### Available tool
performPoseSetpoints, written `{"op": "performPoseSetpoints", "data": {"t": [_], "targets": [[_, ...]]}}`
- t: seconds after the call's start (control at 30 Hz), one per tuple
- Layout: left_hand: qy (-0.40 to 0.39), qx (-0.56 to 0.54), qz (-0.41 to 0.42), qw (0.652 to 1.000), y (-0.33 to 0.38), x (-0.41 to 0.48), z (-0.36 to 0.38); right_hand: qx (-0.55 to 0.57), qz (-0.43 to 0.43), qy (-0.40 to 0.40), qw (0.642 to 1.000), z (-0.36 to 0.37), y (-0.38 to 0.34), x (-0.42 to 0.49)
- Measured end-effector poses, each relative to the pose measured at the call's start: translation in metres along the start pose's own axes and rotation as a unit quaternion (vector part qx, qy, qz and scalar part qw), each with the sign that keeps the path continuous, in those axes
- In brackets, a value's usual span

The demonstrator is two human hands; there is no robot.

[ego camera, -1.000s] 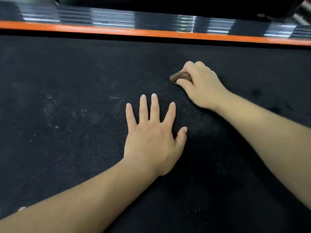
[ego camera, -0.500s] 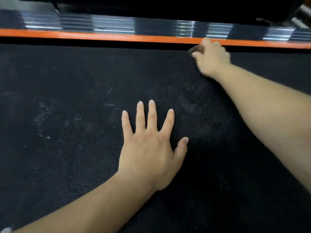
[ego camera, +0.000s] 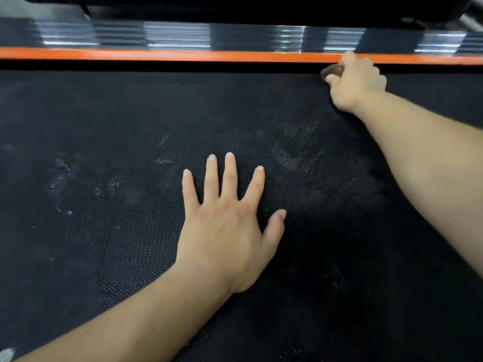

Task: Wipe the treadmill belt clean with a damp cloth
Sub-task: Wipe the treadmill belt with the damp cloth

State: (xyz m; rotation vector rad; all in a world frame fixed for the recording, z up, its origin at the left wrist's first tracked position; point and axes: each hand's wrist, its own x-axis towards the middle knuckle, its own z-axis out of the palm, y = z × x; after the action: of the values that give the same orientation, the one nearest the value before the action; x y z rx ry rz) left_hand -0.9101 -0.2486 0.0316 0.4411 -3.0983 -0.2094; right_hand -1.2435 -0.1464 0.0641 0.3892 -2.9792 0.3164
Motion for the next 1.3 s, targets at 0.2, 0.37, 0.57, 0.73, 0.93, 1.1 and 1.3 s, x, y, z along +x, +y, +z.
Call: {"op": "performPoseSetpoints", "data": {"t": [0.2,0.37,0.57,0.73,0.93,1.1,1.3], "targets": [[-0.009,0.008,-0.008,1.0,0.001,0.0,-0.001,0.049,-0.158,-0.056,0.985,-0.006,0.029,-0.042],[-0.017,0.021,-0.016,1.0,0.001,0.0,-0.001,0.005,-0.035,0.003,0.999,-0.011,0.028,-0.035],[-0.025,0.017,-0.023,0.999,0.002,-0.001,-0.002,0.033,-0.213,-0.033,0.976,-0.018,0.04,-0.123],[-0.029,0.024,-0.023,0.999,0.001,-0.001,-0.001,0.007,-0.075,-0.009,0.997,-0.037,0.073,-0.108],[-0.026,0.006,-0.023,0.999,0.002,-0.002,-0.004,0.065,-0.245,-0.031,0.967,-0.034,0.06,-0.202],[-0.013,-0.013,-0.004,1.0,0.0,-0.004,-0.003,0.039,-0.114,-0.003,0.993,-0.049,0.089,-0.186],[-0.001,-0.015,0.011,1.0,-0.003,-0.001,-0.003,0.081,-0.29,-0.1,0.948,-0.055,0.068,-0.299]]}}
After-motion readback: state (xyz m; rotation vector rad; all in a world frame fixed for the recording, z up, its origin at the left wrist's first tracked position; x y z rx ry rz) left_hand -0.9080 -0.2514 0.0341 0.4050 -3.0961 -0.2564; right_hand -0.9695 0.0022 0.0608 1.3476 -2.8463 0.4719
